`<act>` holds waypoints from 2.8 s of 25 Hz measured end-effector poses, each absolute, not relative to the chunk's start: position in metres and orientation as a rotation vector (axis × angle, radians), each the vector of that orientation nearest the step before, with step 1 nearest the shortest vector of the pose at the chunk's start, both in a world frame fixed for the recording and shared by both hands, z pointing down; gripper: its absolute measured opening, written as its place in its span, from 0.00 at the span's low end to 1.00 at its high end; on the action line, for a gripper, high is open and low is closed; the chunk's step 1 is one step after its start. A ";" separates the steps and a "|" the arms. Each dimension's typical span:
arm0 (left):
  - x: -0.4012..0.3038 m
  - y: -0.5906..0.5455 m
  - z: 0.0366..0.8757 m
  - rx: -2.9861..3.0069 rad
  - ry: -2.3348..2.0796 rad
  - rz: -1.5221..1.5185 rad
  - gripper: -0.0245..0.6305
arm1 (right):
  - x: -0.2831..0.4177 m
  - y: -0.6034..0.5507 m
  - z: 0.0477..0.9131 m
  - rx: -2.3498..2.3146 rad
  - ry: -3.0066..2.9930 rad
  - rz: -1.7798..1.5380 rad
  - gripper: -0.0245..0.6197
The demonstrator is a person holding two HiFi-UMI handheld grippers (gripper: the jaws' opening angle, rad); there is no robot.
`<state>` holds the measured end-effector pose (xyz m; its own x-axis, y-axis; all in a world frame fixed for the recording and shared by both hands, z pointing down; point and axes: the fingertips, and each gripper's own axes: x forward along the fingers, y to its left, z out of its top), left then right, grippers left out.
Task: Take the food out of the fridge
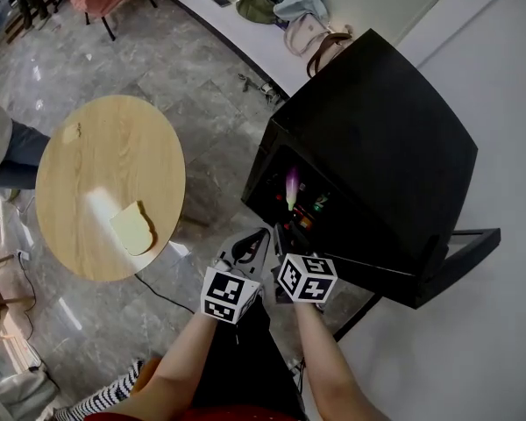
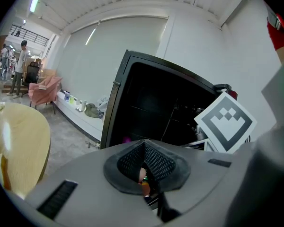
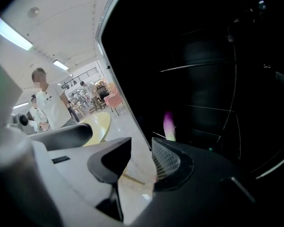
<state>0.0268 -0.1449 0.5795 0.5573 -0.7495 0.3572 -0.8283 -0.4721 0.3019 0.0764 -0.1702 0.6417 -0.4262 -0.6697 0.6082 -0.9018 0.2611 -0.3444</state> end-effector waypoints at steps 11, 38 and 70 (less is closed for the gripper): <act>0.025 -0.164 0.594 2.333 -1.283 0.225 0.04 | 0.076 -0.199 0.679 1.377 -2.089 0.896 0.32; 0.022 -0.174 0.599 2.329 -1.266 0.260 0.04 | 0.109 -0.258 0.768 1.423 -1.724 0.859 0.36; 0.035 -0.146 0.561 2.376 -1.248 0.284 0.04 | 0.115 -0.204 0.687 1.445 -1.953 0.904 0.25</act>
